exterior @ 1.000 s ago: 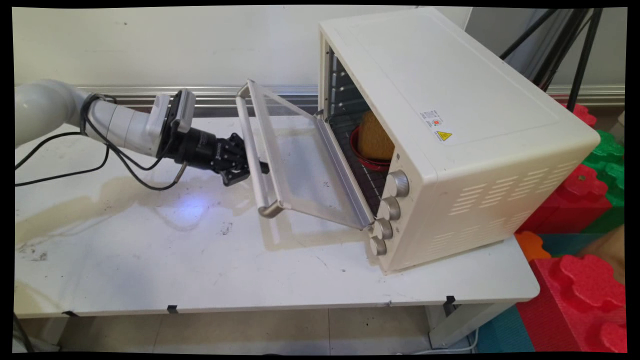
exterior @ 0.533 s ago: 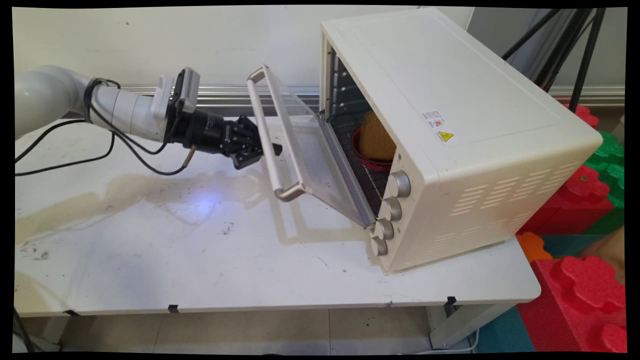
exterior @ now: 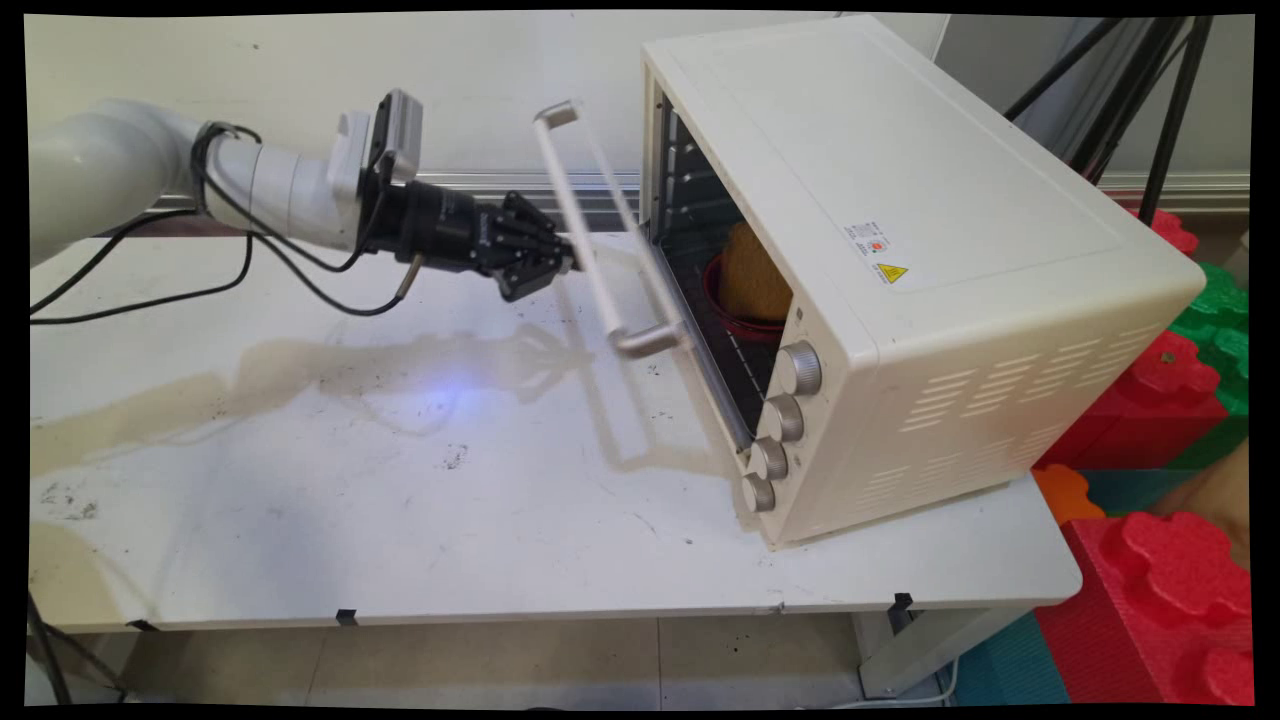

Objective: Close the oven

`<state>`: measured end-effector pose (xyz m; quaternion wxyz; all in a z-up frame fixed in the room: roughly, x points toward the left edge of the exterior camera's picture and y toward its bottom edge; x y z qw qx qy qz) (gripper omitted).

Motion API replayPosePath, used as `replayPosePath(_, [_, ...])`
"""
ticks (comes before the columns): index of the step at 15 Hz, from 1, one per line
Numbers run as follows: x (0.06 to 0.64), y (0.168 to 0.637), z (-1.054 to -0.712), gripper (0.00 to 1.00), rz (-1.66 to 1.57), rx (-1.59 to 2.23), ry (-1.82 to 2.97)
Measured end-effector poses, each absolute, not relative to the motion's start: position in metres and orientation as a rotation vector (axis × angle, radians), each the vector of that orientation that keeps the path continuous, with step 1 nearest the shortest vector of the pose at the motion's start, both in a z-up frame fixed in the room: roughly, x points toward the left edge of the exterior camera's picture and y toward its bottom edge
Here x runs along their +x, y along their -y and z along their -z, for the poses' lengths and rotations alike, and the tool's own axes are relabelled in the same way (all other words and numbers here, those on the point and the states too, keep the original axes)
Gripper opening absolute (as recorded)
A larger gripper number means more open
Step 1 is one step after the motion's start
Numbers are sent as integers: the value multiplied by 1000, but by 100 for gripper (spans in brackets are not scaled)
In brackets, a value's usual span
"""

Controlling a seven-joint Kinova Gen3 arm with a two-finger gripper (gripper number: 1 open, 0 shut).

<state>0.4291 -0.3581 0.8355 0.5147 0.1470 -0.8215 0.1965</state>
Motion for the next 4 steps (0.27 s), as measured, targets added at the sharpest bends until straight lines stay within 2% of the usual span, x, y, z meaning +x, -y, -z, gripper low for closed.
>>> replayPosePath(4, [419, 368, -844, 0, -480, 350, 1954])
